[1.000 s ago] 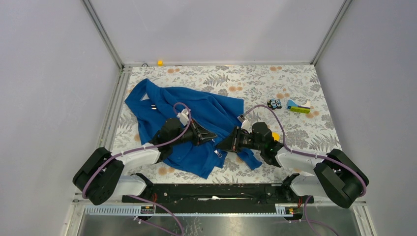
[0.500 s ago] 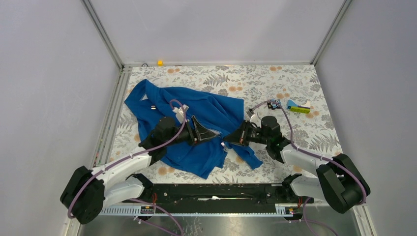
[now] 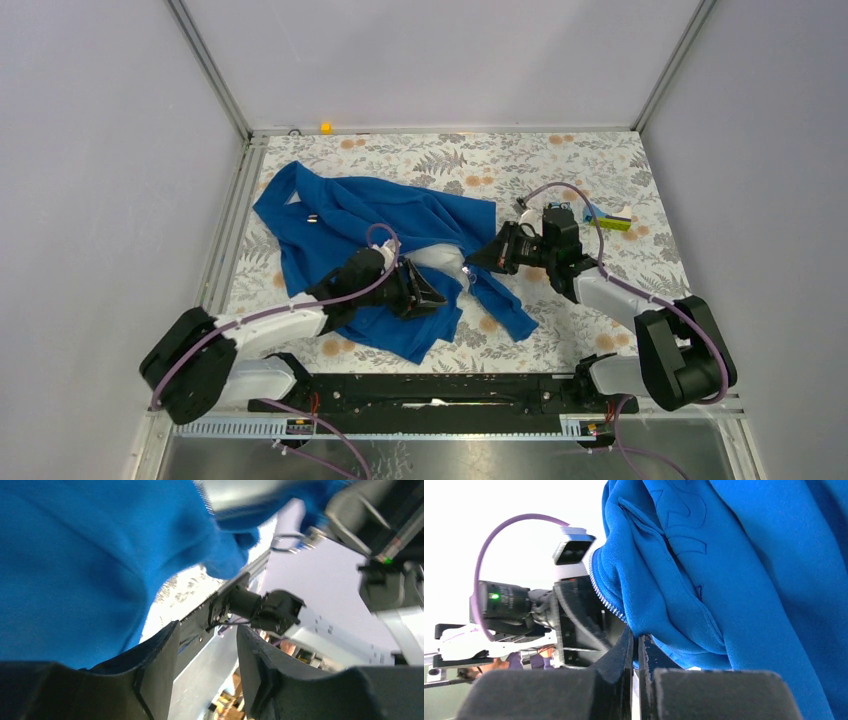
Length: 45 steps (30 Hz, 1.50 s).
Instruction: Zip up the jacket
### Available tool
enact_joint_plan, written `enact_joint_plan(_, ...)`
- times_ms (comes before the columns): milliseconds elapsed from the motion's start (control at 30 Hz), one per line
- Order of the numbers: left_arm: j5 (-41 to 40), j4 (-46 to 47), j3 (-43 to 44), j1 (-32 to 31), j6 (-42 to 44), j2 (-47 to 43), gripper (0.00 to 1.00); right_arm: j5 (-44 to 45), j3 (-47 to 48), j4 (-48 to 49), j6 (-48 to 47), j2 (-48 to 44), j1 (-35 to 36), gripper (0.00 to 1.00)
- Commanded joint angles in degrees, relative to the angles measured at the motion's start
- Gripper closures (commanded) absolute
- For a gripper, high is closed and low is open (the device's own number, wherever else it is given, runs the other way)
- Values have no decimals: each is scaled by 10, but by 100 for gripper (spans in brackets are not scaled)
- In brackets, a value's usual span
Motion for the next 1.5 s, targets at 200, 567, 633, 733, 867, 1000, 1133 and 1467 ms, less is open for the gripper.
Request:
enact_joint_plan(200,-74,33,55,-14,-222,107,48,-21,39,-39,-80,3,-32,100)
enact_joint_plan(567,-165,-204,169,-46,-328,167,47,2,32,-68,-118,-26,-43,100)
enact_joint_plan(633,-177,-210,173,-47,-339,178,47,1,31,-68,-118,-29,-44,100)
enact_joint_plan(733,-194,-226,189,-49,-349,191,50,1,30,-68,-118,-32,-45,100)
enact_joint_plan(867,-192,-206,198,-50,-357,224,50,0,26,-68,-119,-35,-46,100)
enact_joint_plan(1000,-182,-182,204,-55,-359,252,52,0,22,-67,-119,-38,-47,100)
enact_joint_plan(1133,-183,-165,204,-60,-362,266,53,0,18,-67,-120,-41,-47,100)
enact_joint_plan(1467,-209,-136,201,-67,-352,287,48,-4,13,-66,-116,-45,-47,100)
